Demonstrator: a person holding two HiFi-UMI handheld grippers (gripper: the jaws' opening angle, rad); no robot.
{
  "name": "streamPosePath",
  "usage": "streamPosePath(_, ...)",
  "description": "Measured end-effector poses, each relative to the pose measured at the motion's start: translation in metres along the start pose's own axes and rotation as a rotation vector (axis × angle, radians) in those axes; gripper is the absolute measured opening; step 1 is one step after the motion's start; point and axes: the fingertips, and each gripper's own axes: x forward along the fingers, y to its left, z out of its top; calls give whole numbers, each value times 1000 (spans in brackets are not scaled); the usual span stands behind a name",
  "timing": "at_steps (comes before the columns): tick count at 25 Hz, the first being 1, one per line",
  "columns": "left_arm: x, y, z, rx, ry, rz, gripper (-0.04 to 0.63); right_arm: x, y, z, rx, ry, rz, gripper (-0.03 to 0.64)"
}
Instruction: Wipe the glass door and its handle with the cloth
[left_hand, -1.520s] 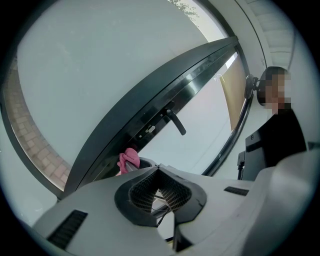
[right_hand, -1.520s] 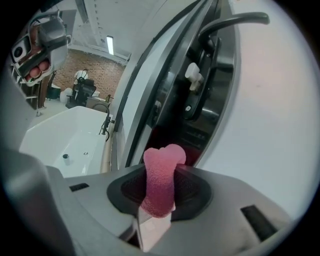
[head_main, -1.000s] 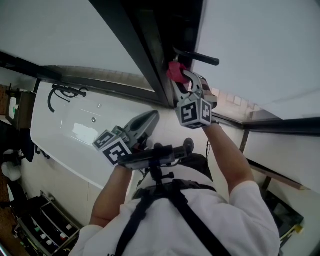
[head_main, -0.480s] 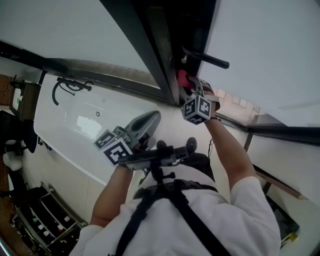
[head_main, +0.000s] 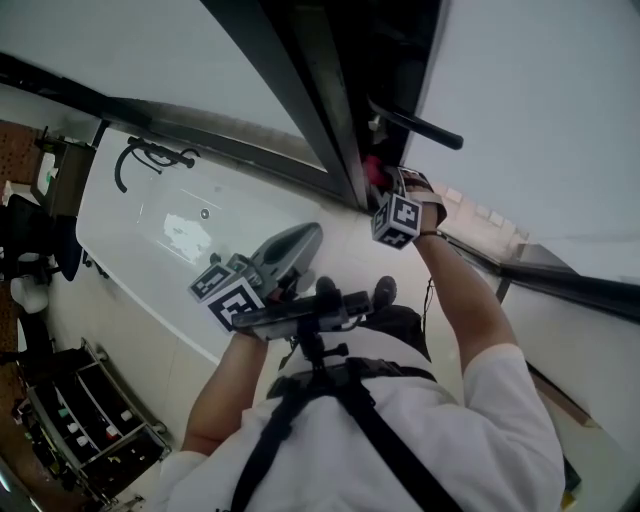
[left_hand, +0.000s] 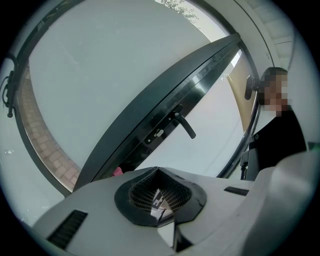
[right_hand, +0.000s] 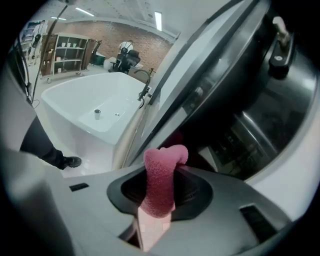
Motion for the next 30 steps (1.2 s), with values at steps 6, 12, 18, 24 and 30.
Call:
streamPosePath(6,-4,-3,6,3,-36,26,-8,7,14,-13,-26,64,82,106)
streamPosePath(12,-2,-5,10,-7,-58,19,-8,-11,16,-31,9,93,86,106)
streamPosePath(18,10,-9,2,-21,-33,-43,-8,-48,0,-16,203,19,27,106)
streamPosePath(24,29,-13,-3,-14,26,-126,-8,-78,-36,31,289,-109,-86,106)
streamPosePath(30,28,-10,12,-9,57,-202,-8,-101,-88,83,330,-172,-218,106)
